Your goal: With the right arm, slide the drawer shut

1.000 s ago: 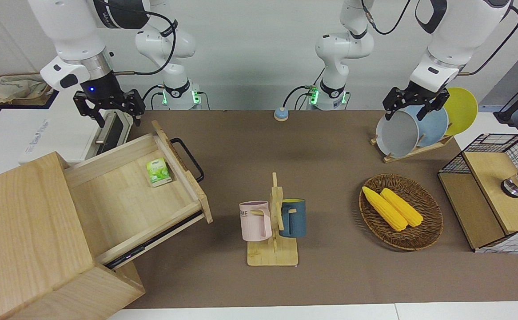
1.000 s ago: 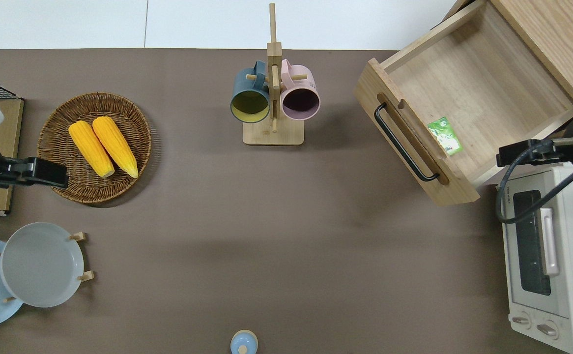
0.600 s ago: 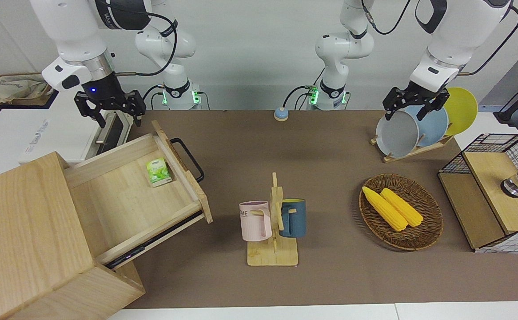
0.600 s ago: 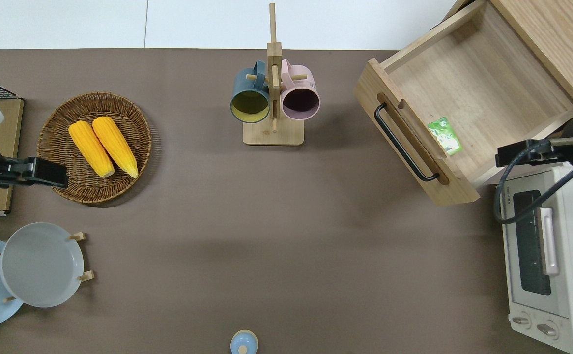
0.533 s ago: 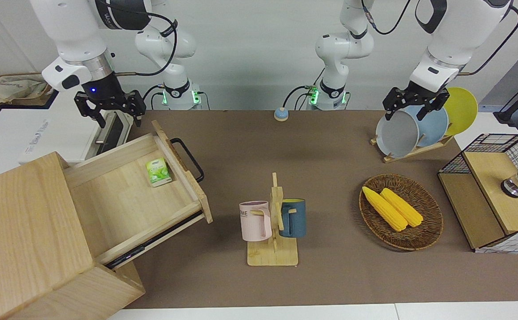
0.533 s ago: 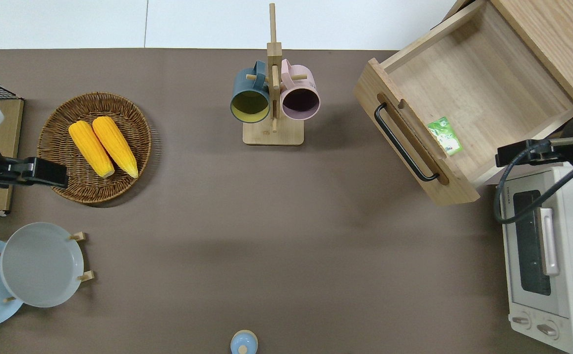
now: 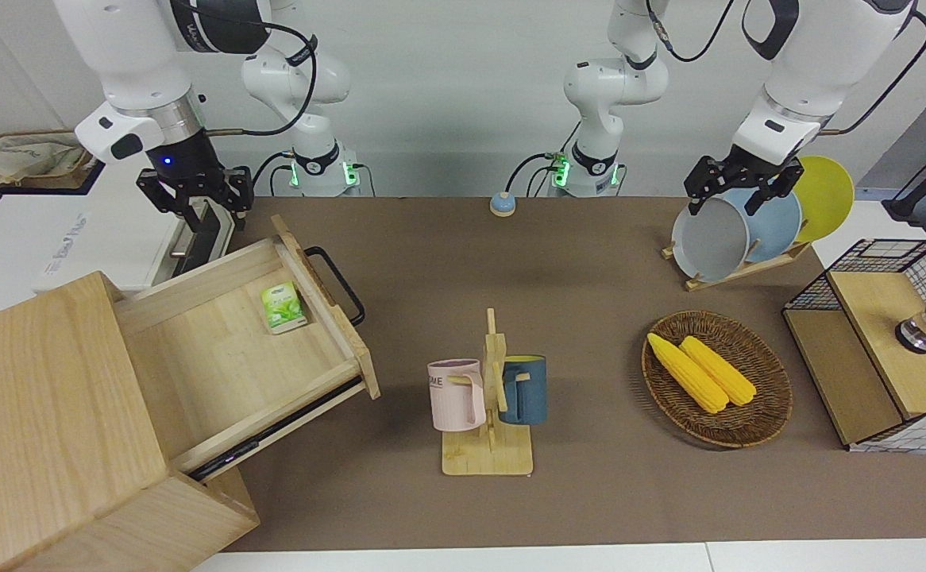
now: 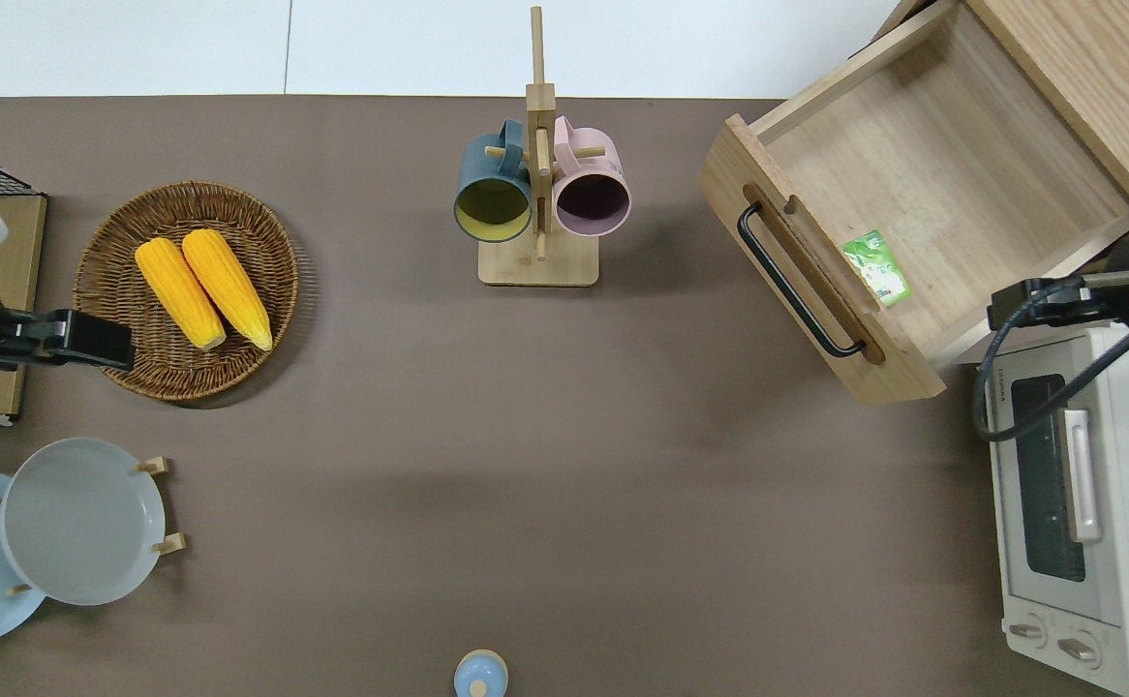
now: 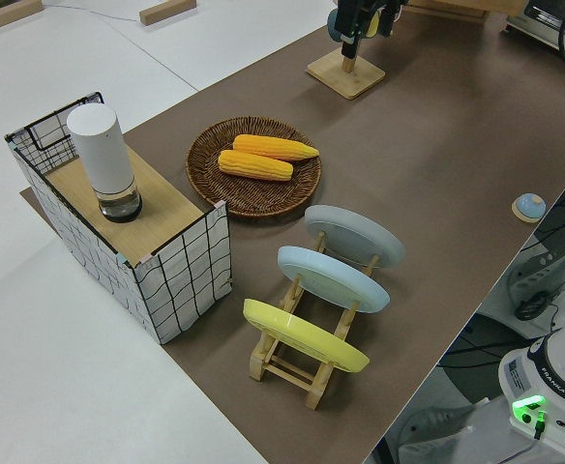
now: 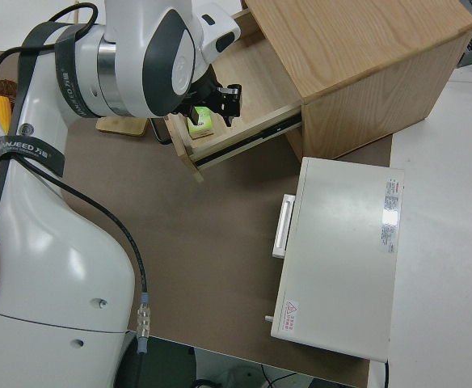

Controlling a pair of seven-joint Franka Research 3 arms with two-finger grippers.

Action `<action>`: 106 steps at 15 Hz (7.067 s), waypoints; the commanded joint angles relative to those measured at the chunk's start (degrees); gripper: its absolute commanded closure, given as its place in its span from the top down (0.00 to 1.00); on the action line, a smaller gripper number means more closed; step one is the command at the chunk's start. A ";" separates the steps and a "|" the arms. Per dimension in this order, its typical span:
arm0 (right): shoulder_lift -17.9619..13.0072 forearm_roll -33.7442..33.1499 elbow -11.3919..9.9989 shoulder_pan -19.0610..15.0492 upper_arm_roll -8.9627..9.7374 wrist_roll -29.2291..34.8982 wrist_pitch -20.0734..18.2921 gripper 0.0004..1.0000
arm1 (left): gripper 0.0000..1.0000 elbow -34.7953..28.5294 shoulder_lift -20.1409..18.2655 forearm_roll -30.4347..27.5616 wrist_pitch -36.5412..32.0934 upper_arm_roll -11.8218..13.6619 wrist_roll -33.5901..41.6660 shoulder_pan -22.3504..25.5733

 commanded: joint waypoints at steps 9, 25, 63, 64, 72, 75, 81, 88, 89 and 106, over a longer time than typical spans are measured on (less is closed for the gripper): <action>0.37 -0.98 2.02 0.11 0.61 0.20 -2.99 0.00 | 0.99 1.40 0.65 0.98 -1.13 -0.40 0.56 0.31; -0.25 -1.33 9.06 2.67 8.07 21.89 -8.98 0.00 | 0.99 1.40 0.65 0.98 -1.13 -0.40 0.56 0.31; 18.47 -5.81 7.30 11.98 13.62 84.32 1.48 0.00 | 0.99 1.40 0.65 0.98 -1.13 -0.40 0.56 0.31; 18.65 -6.17 7.30 11.90 13.53 84.23 1.49 0.00 | 0.99 1.49 0.65 0.98 -1.13 -0.40 0.56 0.31; 21.02 -9.59 7.91 9.96 11.94 83.00 3.24 0.00 | 0.99 1.49 0.65 0.98 -1.13 -0.40 0.56 0.31; 21.46 -10.21 8.00 9.52 11.94 81.24 5.26 0.00 | 0.99 1.40 0.65 0.98 -1.13 -0.40 0.56 0.31; 22.43 -10.91 9.49 7.95 10.98 78.87 9.65 0.00 | 0.99 1.49 0.65 0.98 -1.13 -0.40 0.56 0.31; 22.96 -10.74 10.55 3.99 10.80 73.52 10.80 0.00 | 0.99 1.40 0.65 0.98 -1.13 -0.40 0.56 0.31; 23.04 -10.65 10.72 3.46 10.89 73.24 10.89 0.00 | 0.99 1.40 0.65 0.98 -1.13 -0.40 0.47 0.31; 24.36 -10.65 12.57 -4.19 10.71 63.57 12.03 0.00 | 0.99 1.49 0.65 0.98 -1.13 -0.40 0.56 0.31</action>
